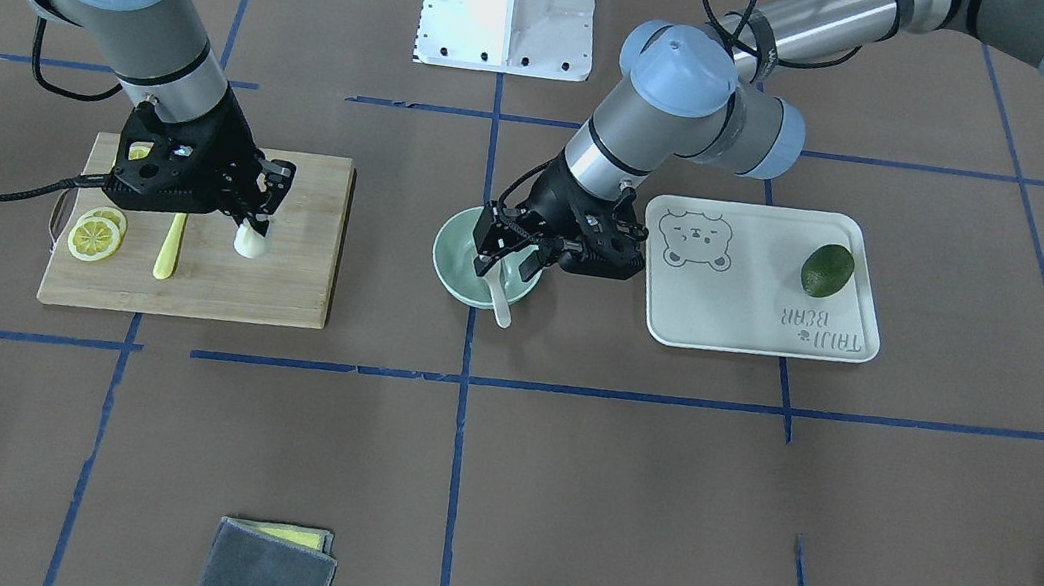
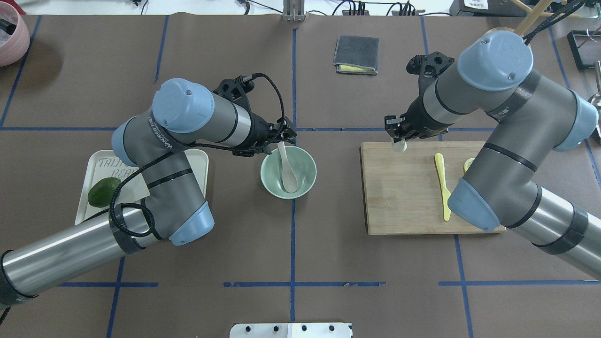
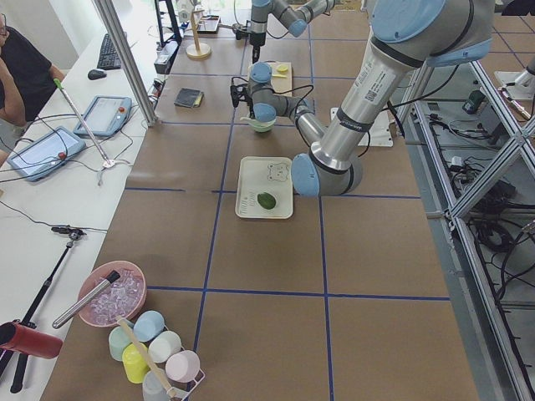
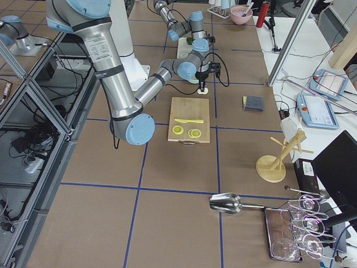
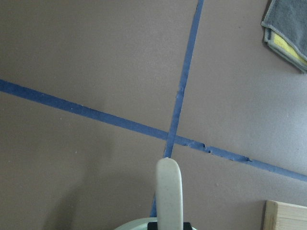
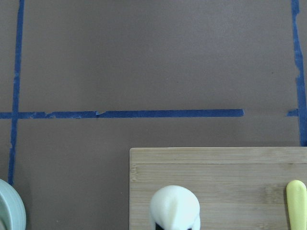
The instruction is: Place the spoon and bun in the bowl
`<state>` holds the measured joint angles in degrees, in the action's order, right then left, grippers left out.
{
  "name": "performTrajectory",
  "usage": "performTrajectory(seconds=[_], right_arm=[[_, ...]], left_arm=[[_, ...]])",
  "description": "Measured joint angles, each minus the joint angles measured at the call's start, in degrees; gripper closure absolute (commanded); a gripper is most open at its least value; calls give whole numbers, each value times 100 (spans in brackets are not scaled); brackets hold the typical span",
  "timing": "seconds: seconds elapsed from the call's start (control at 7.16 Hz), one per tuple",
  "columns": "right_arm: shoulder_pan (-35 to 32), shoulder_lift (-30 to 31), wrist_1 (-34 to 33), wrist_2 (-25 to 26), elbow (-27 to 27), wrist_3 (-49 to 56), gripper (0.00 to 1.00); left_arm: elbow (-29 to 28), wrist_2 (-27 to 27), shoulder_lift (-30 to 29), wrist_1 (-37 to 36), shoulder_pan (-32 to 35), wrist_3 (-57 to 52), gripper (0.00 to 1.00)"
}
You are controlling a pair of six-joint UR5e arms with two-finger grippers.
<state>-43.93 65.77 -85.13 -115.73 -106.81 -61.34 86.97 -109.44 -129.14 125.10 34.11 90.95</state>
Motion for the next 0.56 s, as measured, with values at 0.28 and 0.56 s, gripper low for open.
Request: performTrajectory(seconds=[0.28,0.56], right_arm=[[35,-234,70,12,1,-36,100],[294,-382,760,59,78,-499,100]], left_arm=[[409,-20,377,-147,104,-312,0],[887,-24,619,-802,352,-1013,0]])
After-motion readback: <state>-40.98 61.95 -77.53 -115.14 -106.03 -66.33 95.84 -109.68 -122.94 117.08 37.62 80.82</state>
